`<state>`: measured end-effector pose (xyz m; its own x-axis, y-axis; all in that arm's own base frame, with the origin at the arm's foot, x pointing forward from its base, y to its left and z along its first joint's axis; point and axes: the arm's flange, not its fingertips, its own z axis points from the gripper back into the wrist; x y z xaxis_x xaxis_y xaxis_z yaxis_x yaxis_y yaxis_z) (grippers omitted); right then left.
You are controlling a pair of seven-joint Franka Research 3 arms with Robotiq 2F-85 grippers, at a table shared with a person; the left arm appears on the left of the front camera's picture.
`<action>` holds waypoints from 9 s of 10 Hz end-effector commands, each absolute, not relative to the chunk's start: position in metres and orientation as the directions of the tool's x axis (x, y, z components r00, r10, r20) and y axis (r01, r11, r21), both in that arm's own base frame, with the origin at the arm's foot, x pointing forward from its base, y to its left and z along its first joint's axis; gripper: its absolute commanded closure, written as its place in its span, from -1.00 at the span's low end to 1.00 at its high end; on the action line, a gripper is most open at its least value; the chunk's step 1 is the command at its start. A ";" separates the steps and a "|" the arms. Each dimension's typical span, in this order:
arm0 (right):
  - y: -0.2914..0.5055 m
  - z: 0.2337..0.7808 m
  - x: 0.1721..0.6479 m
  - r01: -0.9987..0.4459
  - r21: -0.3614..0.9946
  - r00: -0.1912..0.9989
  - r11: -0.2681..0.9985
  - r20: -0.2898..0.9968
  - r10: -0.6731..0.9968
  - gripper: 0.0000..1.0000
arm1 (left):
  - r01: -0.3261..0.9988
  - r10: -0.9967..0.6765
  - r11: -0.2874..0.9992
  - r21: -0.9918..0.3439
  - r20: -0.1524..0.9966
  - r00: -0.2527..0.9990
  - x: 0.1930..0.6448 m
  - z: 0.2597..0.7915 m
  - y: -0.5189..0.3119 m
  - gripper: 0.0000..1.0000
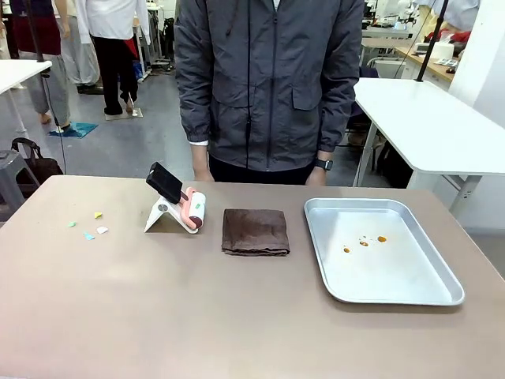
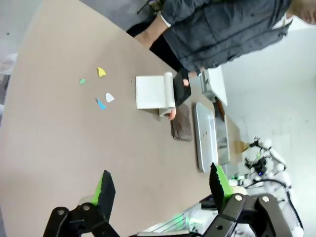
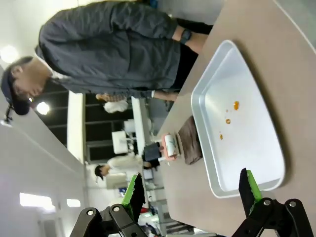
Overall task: Clean the surface of the table.
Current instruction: Hold the Lint Roller with your left hand and the towel with your right hand.
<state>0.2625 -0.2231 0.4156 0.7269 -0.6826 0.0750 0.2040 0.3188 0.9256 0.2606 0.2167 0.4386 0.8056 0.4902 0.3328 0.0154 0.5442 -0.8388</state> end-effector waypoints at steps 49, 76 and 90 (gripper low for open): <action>0.306 0.320 0.508 -0.019 0.290 0.983 0.957 0.178 -0.034 -1.00 | -0.089 0.126 0.710 -0.699 0.002 0.992 0.571 0.392 -0.070 -1.00; 0.334 0.292 0.527 0.127 0.074 0.981 0.989 0.135 -0.136 1.00 | -0.059 0.104 0.695 -0.717 0.019 0.994 0.577 0.391 -0.076 1.00; 0.154 0.369 0.398 0.034 0.986 0.996 0.161 -0.020 -0.087 1.00 | 0.312 -0.097 0.353 -0.882 0.297 0.950 0.445 0.471 0.030 0.59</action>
<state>0.5075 0.2168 0.3923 0.9750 -0.2216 0.0182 0.0312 0.2174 0.9756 0.4720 0.0170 0.4712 0.9672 -0.0745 0.2428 0.2526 0.3808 -0.8895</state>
